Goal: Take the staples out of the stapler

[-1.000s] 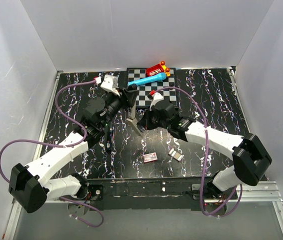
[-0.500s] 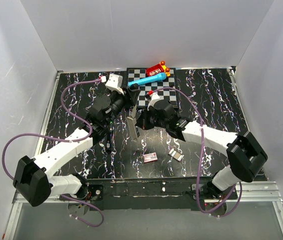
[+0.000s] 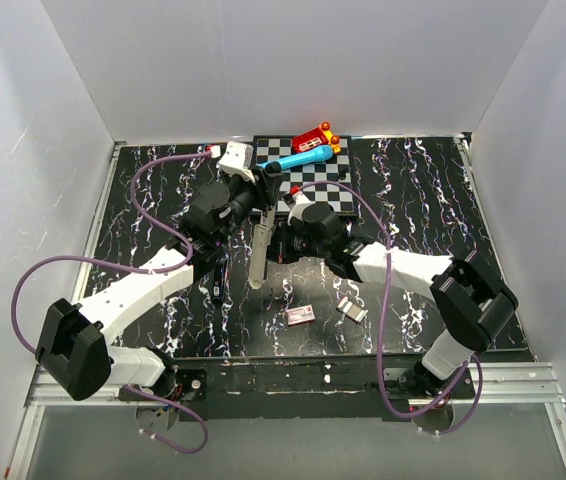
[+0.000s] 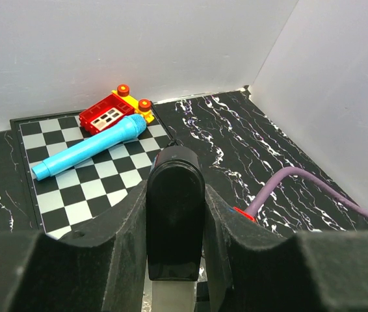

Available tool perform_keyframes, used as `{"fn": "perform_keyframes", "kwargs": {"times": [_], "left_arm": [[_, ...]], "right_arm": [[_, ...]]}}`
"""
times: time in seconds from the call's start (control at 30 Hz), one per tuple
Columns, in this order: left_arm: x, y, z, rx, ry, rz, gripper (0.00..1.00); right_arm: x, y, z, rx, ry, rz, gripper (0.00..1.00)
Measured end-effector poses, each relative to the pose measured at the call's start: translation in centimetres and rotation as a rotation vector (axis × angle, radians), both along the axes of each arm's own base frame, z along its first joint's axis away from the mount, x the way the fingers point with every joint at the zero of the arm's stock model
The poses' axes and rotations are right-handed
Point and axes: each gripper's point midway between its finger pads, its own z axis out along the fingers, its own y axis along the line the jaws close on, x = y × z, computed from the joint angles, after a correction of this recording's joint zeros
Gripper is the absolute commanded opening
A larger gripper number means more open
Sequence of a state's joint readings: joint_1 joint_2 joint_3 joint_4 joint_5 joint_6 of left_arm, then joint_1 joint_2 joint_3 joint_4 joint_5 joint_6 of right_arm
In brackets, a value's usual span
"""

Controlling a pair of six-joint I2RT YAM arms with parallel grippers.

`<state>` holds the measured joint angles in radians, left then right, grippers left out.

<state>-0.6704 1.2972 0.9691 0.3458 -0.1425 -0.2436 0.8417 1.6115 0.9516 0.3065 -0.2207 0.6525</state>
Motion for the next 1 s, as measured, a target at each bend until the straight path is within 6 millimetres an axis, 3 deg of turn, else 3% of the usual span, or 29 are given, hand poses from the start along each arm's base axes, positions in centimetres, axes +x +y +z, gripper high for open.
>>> {"fn": "perform_keyframes", "kwargs": {"times": [0.5,0.63,1.0], "left_arm": [[-0.3,0.2,0.6,0.0,0.006,-0.002,0.0],[-1.4,0.9,1.4,0.003,0.008,-0.009,0.0],[-5.8,2.9,5.6,-0.029,-0.034,-0.076,0.0]], "right_arm": [[0.4,-0.7,-0.1,0.004,0.005,-0.011,0.01],[0.6,-1.8,0.3,-0.005,-0.003,-0.038,0.01],[1.1,-4.9,4.5,-0.022,-0.131,-0.112,0.01]]}}
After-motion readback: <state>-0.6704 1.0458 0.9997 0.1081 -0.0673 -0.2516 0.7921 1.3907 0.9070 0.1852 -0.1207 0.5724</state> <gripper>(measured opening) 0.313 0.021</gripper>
